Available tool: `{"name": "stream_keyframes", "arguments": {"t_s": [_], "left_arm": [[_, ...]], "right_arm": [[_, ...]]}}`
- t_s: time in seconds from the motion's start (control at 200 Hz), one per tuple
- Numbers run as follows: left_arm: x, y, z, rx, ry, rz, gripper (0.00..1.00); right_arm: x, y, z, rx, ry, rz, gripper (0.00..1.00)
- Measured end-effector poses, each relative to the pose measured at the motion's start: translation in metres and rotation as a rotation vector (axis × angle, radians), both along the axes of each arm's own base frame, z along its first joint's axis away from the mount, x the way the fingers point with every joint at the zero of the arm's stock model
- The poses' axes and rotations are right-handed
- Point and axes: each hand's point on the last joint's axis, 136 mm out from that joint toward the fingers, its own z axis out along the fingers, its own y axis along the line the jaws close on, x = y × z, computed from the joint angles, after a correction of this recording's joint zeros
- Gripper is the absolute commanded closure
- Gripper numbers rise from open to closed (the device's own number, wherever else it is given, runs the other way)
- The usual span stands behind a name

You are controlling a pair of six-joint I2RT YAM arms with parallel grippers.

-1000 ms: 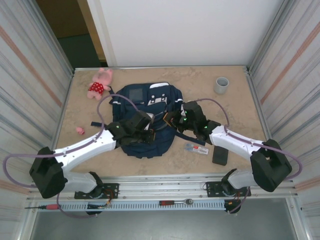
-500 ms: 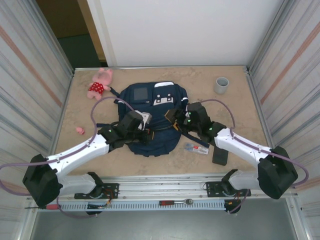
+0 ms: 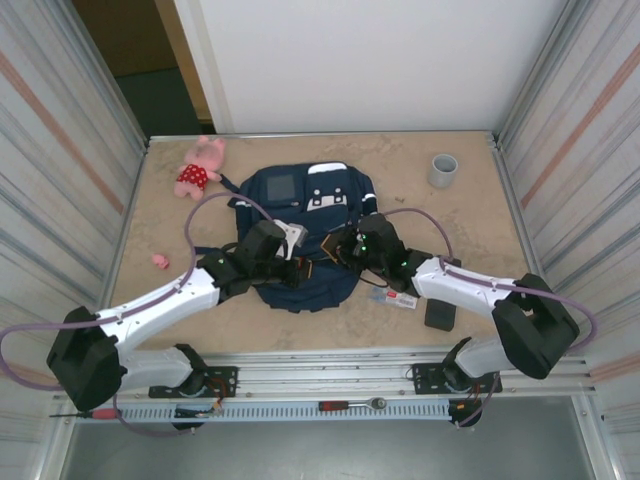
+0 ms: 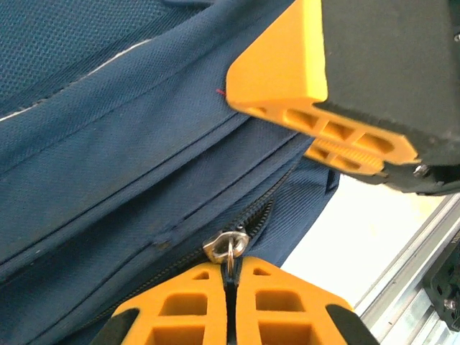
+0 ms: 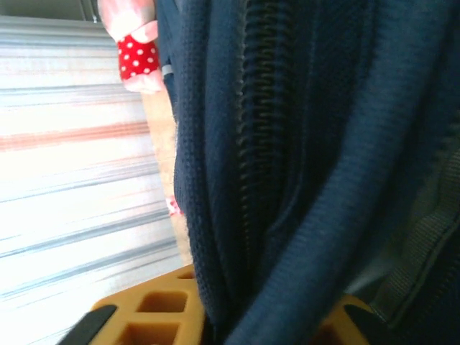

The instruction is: Pack books, pencil case, and school supplies into a backpack

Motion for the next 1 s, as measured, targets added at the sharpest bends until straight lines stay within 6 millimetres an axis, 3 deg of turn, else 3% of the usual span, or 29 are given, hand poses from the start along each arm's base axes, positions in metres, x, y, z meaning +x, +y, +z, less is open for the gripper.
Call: {"name": "stream_keyframes", "arguments": {"t_s": [0.261,0.316,0.436,0.491,0.586,0.676,0.712,0.787,0.827,0.912,0.997], "left_arm": [[0.01,0.05,-0.013,-0.01,0.014,0.123,1.0],[0.009,0.052,-0.014,-0.014,0.013,0.12,1.0],[0.01,0.047,-0.011,-0.036,0.004,0.097,1.0],[0.011,0.044,-0.008,-0.052,0.0,0.087,1.0],[0.011,0.039,-0.007,-0.067,-0.005,0.068,1.0],[0.01,0.033,-0.005,-0.078,-0.015,0.043,1.0],[0.009,0.031,-0.004,-0.084,-0.017,0.034,1.0],[0.009,0.029,-0.002,-0.09,-0.026,0.026,1.0],[0.009,0.03,-0.003,-0.085,-0.028,0.026,1.0],[0.01,0.033,-0.006,-0.064,-0.028,0.032,1.0],[0.015,0.041,-0.007,-0.054,-0.032,0.055,1.0]], "right_arm": [[0.014,-0.046,0.011,-0.012,0.013,0.005,0.92],[0.014,-0.05,0.016,-0.015,0.013,0.011,0.84],[0.014,-0.049,0.022,-0.032,-0.002,0.014,0.47],[0.013,-0.043,0.022,-0.048,-0.016,0.016,0.41],[0.005,-0.023,0.019,-0.063,-0.023,0.037,0.38],[-0.002,-0.002,0.012,-0.073,-0.024,0.053,0.4],[-0.004,0.005,0.007,-0.073,-0.019,0.057,0.46],[-0.003,0.016,-0.002,-0.07,-0.004,0.053,0.71],[-0.001,0.019,-0.006,-0.065,0.003,0.05,0.79],[0.002,0.023,-0.003,-0.055,-0.006,0.054,0.9],[0.006,0.025,0.007,-0.041,-0.022,0.069,0.93]]}}
